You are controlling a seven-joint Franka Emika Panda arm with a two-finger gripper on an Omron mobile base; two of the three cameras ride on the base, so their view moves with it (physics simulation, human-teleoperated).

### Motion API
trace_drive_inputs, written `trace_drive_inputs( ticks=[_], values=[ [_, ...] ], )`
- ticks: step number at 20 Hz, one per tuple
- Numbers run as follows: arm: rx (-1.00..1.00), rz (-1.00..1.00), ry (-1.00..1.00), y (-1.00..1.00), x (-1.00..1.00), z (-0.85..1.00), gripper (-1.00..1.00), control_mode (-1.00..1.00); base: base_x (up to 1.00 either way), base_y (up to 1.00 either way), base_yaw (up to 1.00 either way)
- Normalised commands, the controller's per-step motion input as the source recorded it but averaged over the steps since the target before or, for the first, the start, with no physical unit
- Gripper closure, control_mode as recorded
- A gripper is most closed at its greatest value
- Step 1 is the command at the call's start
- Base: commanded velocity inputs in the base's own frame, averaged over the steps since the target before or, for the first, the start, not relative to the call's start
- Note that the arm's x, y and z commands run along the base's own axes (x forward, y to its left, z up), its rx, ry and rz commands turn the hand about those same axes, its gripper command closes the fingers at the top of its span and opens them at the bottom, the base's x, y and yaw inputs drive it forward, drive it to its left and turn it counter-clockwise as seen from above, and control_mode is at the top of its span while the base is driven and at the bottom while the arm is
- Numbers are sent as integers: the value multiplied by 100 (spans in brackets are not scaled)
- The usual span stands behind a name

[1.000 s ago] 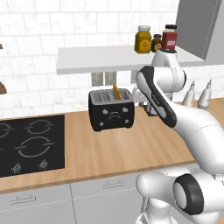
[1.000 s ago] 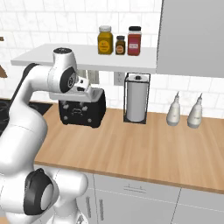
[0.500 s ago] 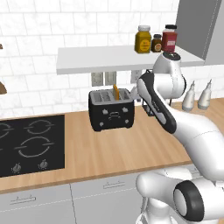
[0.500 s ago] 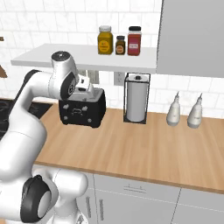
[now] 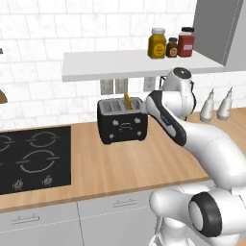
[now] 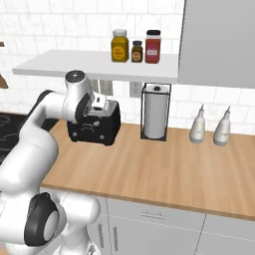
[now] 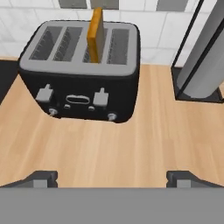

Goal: Start the toaster. Once the lever pops up, take the bread to the plate on the dining counter.

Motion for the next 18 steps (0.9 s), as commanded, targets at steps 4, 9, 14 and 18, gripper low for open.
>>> trace_drive_inputs(
  ticks=[4,9,14,18],
  values=[
    [0,0,-3,0,41,-36,-100,-100,0,0,0],
    [0,0,-3,0,37,-35,-100,-100,0,0,0],
    [0,0,-2,0,38,-29,-100,-100,0,0,0],
    [0,0,0,0,38,-24,-100,-100,0,0,0]
  ],
)
